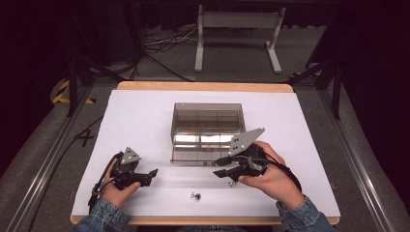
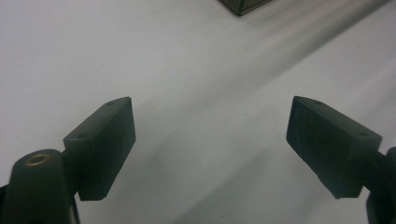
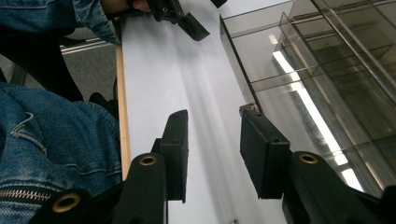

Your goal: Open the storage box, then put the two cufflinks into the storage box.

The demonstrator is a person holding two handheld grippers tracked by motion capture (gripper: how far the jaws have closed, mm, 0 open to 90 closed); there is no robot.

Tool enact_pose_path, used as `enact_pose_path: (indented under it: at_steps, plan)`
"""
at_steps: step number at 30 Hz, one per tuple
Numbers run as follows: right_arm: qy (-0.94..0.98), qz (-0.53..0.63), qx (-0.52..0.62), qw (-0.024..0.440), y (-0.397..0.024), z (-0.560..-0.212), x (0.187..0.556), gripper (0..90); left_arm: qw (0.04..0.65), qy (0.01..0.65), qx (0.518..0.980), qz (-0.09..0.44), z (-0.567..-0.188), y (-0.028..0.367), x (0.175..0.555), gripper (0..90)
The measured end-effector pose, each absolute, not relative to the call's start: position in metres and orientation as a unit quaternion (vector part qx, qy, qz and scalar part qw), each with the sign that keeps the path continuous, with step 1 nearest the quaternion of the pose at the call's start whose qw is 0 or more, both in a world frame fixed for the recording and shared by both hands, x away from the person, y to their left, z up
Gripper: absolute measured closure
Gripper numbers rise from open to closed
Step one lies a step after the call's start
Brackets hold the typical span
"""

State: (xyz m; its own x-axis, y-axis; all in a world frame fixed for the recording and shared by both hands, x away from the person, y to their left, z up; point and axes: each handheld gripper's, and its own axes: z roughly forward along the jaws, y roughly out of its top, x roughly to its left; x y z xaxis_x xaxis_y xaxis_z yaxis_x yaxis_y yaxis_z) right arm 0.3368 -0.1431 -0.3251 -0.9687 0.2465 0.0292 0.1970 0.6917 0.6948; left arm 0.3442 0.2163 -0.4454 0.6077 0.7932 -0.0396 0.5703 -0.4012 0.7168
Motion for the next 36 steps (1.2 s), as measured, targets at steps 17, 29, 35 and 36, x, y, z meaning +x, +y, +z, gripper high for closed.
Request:
enact_pose_path:
  at_steps: [17, 29, 35, 36]
  plan:
    - [0.934, 0.342, 0.103, 0.017, -0.109, -0.35, 0.333, 60.4, 0.358, 0.415, 0.821, 0.156, -0.445, 0.217, 0.344, 16.3]
    - [0.944, 0.316, 0.096, 0.005, -0.087, -0.372, 0.332, 56.2, 0.359, 0.414, 0.822, 0.157, -0.445, 0.217, 0.344, 16.3]
    - [0.951, 0.296, 0.09, -0.003, -0.076, -0.387, 0.331, 53.9, 0.36, 0.413, 0.822, 0.156, -0.445, 0.217, 0.344, 16.3]
    - [0.952, 0.293, 0.092, -0.004, -0.075, -0.388, 0.331, 53.9, 0.36, 0.413, 0.822, 0.156, -0.445, 0.217, 0.344, 16.3]
